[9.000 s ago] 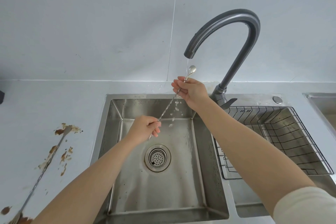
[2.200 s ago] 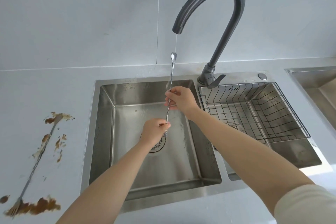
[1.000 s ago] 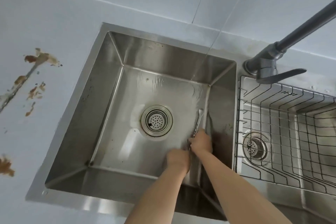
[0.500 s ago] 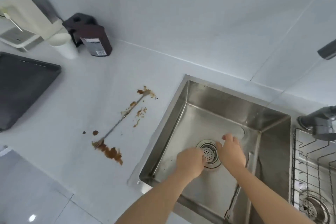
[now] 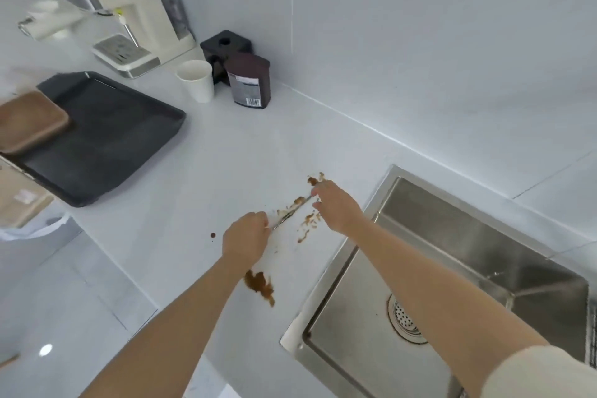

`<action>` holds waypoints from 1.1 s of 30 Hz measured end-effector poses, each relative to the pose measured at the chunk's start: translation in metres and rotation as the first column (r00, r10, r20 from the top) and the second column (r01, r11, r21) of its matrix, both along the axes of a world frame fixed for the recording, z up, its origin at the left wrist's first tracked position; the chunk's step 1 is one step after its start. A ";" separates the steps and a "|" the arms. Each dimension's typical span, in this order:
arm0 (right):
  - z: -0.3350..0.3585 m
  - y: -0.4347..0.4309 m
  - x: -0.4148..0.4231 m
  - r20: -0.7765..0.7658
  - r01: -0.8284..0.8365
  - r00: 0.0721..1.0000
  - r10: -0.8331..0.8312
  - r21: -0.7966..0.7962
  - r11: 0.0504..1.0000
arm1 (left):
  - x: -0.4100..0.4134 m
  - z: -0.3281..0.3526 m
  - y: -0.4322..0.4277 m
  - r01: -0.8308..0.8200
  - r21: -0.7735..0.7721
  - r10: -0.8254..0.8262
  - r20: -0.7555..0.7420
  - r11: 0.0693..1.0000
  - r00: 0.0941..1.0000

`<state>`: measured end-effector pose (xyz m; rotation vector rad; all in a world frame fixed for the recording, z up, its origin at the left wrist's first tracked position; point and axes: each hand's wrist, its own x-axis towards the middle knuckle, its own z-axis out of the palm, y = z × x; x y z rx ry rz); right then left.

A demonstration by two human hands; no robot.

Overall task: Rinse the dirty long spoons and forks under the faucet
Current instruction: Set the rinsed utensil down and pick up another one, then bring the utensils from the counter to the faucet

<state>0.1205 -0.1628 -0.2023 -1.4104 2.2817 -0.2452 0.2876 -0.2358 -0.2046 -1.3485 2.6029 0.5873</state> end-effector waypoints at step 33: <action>0.050 0.037 -0.028 -0.531 -0.370 0.731 0.429 0.220 0.903 | -0.037 0.027 0.028 0.347 0.334 -0.270 -0.256 0.876 0.928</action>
